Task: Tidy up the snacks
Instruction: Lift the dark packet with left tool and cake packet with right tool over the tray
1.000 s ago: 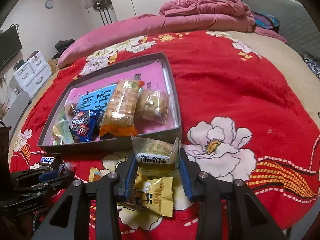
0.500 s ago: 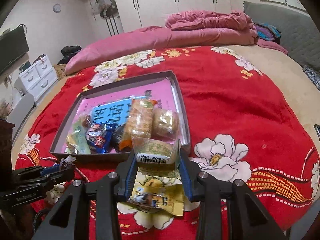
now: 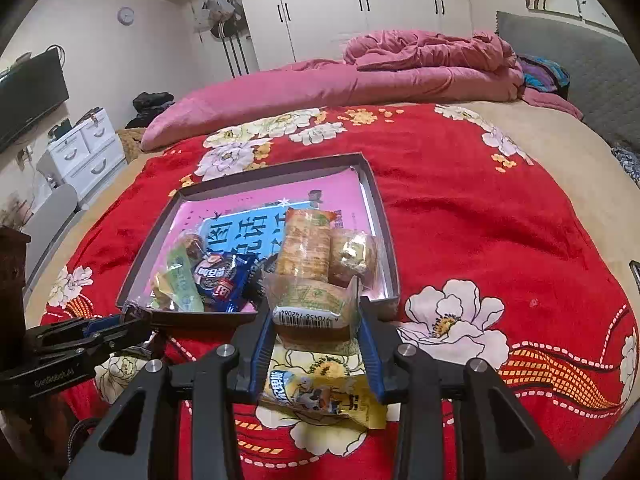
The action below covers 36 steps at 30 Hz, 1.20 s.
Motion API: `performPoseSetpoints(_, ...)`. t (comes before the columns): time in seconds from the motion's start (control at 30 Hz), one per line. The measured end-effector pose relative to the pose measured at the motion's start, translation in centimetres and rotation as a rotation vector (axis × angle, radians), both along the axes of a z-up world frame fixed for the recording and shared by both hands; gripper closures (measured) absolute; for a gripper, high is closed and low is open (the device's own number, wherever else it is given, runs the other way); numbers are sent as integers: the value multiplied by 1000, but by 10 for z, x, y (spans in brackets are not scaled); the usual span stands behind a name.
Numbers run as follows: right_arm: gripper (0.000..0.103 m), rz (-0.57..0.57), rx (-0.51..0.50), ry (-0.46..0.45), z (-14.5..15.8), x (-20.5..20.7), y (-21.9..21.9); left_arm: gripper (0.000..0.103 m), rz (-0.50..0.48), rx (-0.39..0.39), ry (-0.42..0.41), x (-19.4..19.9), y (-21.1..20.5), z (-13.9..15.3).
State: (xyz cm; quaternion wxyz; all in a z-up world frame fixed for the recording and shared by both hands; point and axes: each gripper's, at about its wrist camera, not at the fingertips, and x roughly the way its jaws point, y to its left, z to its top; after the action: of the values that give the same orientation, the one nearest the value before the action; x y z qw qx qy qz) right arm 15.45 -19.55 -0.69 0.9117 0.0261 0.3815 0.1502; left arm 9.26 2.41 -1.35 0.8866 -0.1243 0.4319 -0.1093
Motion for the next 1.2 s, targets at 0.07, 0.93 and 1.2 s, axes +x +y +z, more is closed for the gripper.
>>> performPoseSetpoints(0.07,64,5,2,-5,2,-1,2,76,10,-6,-6,0,4,2)
performPoseSetpoints(0.93,64,73,13,-50,17,5,33,76,206,-39,-21,14,72,6)
performPoseSetpoints(1.2,64,108,22,-56,19,12,49,76,204,-7,-14,19,68,1)
